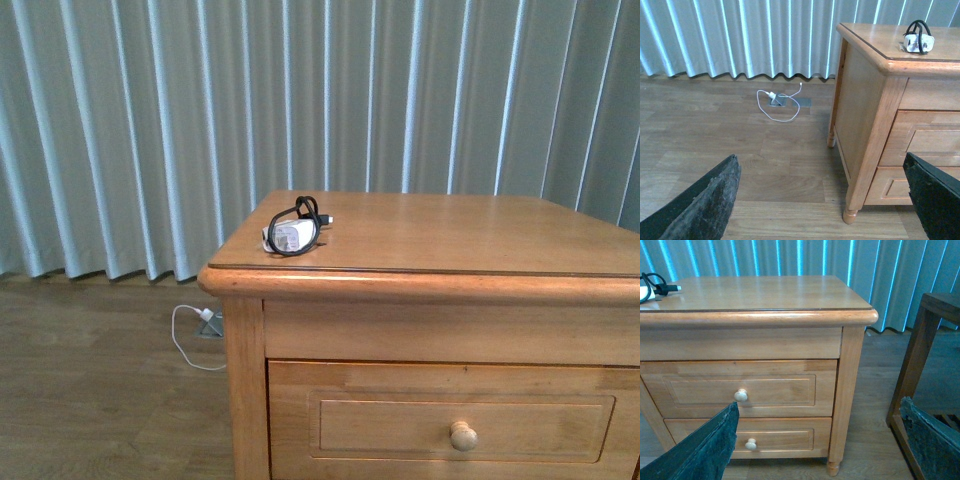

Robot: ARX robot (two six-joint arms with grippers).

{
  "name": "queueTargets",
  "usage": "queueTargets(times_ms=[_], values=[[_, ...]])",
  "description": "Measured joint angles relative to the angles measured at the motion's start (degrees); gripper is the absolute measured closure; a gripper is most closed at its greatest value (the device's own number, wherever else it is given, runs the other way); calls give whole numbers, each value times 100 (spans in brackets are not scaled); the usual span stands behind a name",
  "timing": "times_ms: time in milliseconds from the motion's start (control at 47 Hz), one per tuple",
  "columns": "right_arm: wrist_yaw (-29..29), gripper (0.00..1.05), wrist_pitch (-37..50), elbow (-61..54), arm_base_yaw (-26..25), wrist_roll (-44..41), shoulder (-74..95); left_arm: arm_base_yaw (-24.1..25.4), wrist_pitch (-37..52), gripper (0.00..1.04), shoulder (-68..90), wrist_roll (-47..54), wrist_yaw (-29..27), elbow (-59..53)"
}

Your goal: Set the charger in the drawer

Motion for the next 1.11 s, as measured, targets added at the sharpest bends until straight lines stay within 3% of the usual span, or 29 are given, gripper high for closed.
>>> queueTargets(times_ms=[638,659,701,744,871,1105], values=[[0,9,0,0,0,0,0,0,0,6,0,0,0,0],[-157,9,-79,17,-42,-26,37,0,0,6,0,0,0,0],[-1021,9,-634,238,-264,-72,382,0,0,6,0,0,0,0],[-1351,9,-710,365,-273,-81,859,0,0,6,0,0,0,0],[-1156,9,-304,968,319,-13,2811,0,0,6,0,0,2,0],[-166,9,1060,1808,1401,92,5759,0,0,6,0,0,0,0]])
